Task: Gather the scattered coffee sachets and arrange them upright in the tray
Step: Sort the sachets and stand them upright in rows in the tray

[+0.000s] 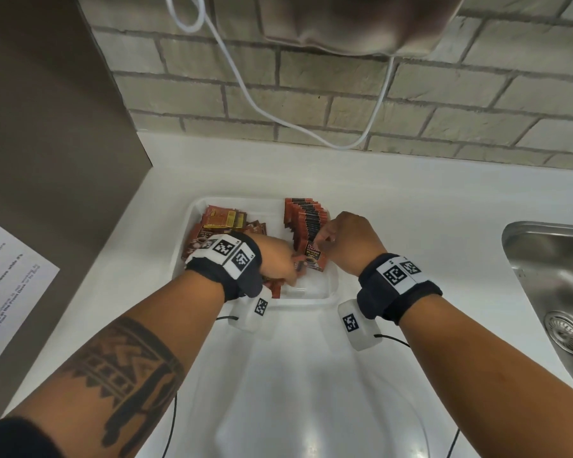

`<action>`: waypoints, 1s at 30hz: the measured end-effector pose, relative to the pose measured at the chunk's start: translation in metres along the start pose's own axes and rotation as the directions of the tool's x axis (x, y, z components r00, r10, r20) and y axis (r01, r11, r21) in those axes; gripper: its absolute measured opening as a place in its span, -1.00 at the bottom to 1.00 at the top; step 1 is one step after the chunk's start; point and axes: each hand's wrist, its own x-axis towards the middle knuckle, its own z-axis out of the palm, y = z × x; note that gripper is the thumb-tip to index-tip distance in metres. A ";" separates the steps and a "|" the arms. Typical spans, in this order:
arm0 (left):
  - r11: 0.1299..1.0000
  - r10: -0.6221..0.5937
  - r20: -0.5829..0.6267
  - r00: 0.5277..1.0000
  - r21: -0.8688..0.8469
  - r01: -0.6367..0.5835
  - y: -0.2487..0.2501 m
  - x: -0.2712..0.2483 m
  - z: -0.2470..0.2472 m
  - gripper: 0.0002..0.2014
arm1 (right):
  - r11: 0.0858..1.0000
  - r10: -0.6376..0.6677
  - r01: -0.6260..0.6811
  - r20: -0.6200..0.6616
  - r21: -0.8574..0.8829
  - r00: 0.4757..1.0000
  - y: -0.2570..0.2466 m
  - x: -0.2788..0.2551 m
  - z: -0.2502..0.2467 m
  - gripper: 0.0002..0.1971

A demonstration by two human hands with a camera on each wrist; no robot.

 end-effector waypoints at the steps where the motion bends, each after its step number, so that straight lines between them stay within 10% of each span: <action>1: 1.000 -0.002 0.008 1.000 0.023 0.001 0.003 0.004 0.002 -0.74 | 1.000 0.001 -0.001 0.012 -0.026 1.000 -0.002 0.001 0.001 -0.80; 30: 0.997 -0.043 0.028 0.999 0.063 0.041 0.021 0.015 0.005 -0.71 | 1.000 -0.019 0.020 0.056 -0.015 0.998 0.003 0.008 0.006 -0.80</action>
